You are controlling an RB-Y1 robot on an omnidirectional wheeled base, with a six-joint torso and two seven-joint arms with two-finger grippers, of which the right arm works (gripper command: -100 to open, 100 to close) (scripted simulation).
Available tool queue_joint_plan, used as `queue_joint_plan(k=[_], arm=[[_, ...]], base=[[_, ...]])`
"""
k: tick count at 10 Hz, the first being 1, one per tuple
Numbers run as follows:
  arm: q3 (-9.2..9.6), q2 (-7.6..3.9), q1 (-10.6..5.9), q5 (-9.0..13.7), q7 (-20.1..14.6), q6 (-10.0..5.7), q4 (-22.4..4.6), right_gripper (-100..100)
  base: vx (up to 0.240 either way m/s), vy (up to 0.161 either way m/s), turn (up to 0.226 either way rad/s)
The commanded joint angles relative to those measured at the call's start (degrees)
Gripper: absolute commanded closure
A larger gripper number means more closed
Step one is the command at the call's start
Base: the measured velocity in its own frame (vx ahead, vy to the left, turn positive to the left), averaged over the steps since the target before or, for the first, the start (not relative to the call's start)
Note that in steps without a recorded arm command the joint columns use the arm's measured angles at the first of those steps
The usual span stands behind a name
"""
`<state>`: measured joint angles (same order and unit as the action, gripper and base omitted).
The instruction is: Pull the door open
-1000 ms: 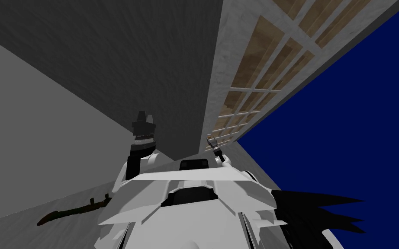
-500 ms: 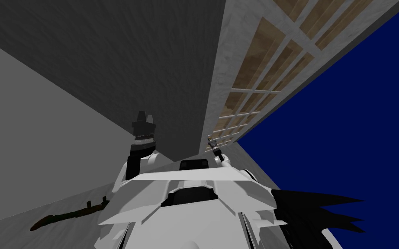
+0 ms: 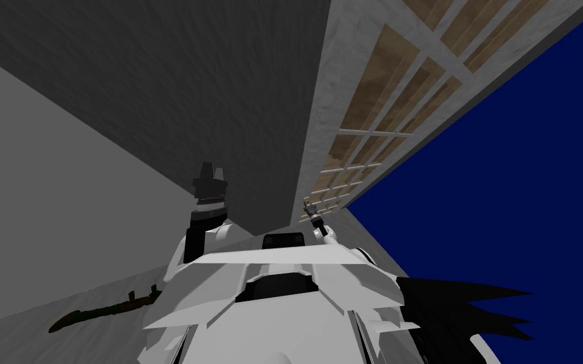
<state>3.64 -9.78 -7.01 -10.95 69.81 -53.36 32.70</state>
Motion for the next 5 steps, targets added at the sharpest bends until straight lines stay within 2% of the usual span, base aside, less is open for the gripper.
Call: queue_joint_plan(k=[1, 5], arm=[[0.00, -0.04, -0.01, 0.3, -1.6, -0.05, -0.1, 100], [0.12, -0.24, 0.13, 1.5, -7.2, 0.00, 0.0, 100]], base=[[-0.018, -0.016, 0.038], [-0.021, -0.016, 0.056]])
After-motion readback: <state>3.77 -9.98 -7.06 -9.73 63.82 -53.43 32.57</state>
